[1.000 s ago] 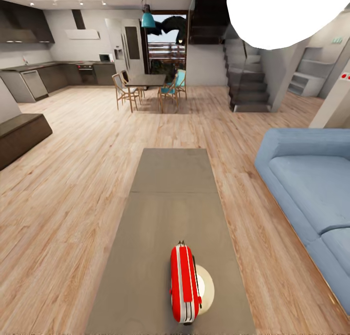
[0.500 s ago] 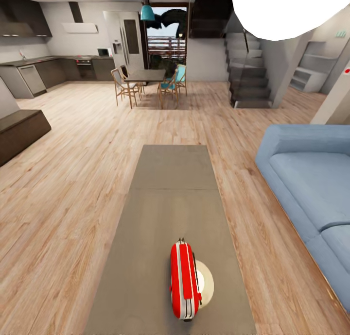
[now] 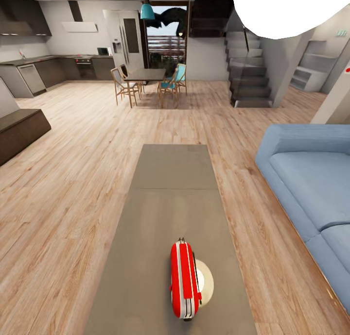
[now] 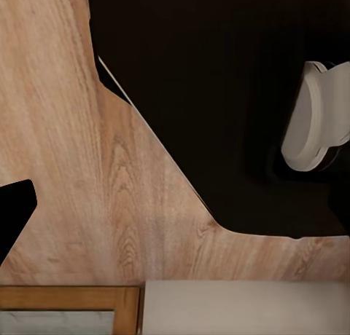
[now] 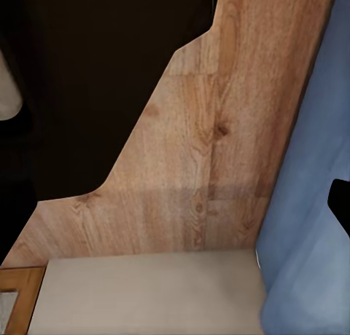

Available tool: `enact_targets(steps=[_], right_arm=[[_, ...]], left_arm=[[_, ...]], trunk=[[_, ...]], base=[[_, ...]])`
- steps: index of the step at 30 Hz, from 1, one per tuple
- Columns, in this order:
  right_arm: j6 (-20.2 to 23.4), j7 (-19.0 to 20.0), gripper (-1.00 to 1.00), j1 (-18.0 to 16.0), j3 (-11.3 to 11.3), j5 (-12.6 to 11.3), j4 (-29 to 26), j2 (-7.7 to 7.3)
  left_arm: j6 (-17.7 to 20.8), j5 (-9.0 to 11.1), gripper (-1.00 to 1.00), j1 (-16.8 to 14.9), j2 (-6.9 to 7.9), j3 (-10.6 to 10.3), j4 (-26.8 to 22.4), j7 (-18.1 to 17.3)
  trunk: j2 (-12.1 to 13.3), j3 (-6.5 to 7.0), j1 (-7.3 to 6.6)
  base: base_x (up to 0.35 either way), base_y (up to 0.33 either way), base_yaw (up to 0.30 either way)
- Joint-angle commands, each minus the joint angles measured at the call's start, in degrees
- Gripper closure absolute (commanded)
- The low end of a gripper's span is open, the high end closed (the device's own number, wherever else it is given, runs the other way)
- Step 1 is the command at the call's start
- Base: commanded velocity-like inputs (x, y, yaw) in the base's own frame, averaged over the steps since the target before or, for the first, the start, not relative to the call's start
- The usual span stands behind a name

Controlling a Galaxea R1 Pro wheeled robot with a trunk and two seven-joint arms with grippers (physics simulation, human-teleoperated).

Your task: Turn on the radio receiver that's on the table in the living room.

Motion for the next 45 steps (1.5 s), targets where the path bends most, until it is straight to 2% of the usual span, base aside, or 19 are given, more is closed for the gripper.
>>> enact_targets(steps=[1,11,14,19,27,30,34,45], right_arm=[[0.0,0.0,-1.00,0.0,0.0,0.0,0.0,0.03],[0.0,0.0,-1.00,0.0,0.2,0.2,0.0,0.13],[-1.0,-1.0,-1.00,1.0,-0.9,1.1,1.0,-0.84],[-2.6,-1.2,-1.00,2.7,-2.6,2.6,2.6,-2.45],[-5.1,-1.0,-1.00,0.2,0.1,5.2,0.6,-1.50],[-6.1,-1.0,-1.00,-0.6,1.1,5.3,-0.4,-1.50],[-7.4,-1.0,-1.00,-0.6,1.1,5.3,-1.6,-1.50],[-7.4,-1.3,-1.00,-0.7,1.1,5.3,-4.3,-1.50]], left_arm=[[0.0,0.0,-1.00,0.0,0.00,0.0,0.0,0.0],[0.0,0.0,-1.00,0.0,0.01,0.0,0.0,-0.1],[-1.0,-0.1,-1.00,1.0,0.85,0.5,1.0,0.8],[-2.6,-0.1,-1.00,2.6,1.02,0.7,2.6,0.8],[-2.8,0.2,-1.00,4.1,1.47,0.7,1.6,0.8],[-2.8,0.2,-1.00,4.1,1.43,0.6,1.4,0.8],[-2.8,0.2,-1.00,4.1,1.42,0.6,1.4,0.8],[-2.7,0.2,-1.00,4.1,1.45,0.6,1.4,0.7]], trunk=[[0.0,0.00,0.00],[0.0,0.00,0.00],[0.0,0.00,0.00],[0.0,0.00,0.00],[0.0,0.00,0.00],[0.0,-0.14,0.00],[0.0,-0.42,0.00],[0.0,-1.37,0.00]], base=[[0.000,0.000,0.000],[0.000,0.000,0.000],[0.000,0.000,0.000],[0.000,0.000,0.000],[0.000,0.000,0.000],[0.000,0.000,-0.104],[0.000,0.000,-0.151],[0.000,0.000,-0.110]])
